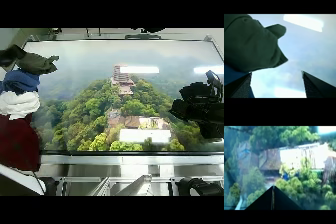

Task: Fold the shirts.

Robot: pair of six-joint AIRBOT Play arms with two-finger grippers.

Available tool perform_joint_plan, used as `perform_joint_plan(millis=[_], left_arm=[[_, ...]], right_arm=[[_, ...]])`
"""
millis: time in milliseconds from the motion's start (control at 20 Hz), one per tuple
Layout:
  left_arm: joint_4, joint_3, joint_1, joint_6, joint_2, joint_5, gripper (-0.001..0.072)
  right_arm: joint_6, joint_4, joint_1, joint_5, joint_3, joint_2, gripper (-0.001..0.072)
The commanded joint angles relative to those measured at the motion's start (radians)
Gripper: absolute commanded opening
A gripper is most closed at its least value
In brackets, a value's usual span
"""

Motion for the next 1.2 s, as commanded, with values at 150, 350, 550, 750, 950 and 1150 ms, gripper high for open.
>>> perform_joint_plan(millis=[150,350,550,750,950,1150], left_arm=[[0.227,-0.048,-0.066,0.007,-0.210,0.452,0.0532],[0.250,-0.005,-0.061,0.007,-0.215,0.382,0.0156],[0.246,0.106,-0.064,0.006,-0.202,0.227,0.0034],[0.211,0.105,-0.064,0.003,-0.155,0.111,0.0033],[-0.241,0.105,-0.098,0.141,-0.038,-0.064,0.0033],[-0.500,0.096,-0.196,0.210,0.142,-0.274,0.0033]], right_arm=[[0.000,0.000,0.001,0.000,0.000,-0.001,0.0013],[0.000,0.000,0.001,0.000,0.000,-0.001,0.0013],[0.000,0.000,0.001,0.000,0.000,-0.001,0.0013],[0.000,0.000,0.001,0.000,0.000,-0.001,0.0013],[0.000,0.000,0.001,0.000,0.000,-0.001,0.0013],[0.000,0.000,0.001,0.000,0.000,-0.001,0.0013]])
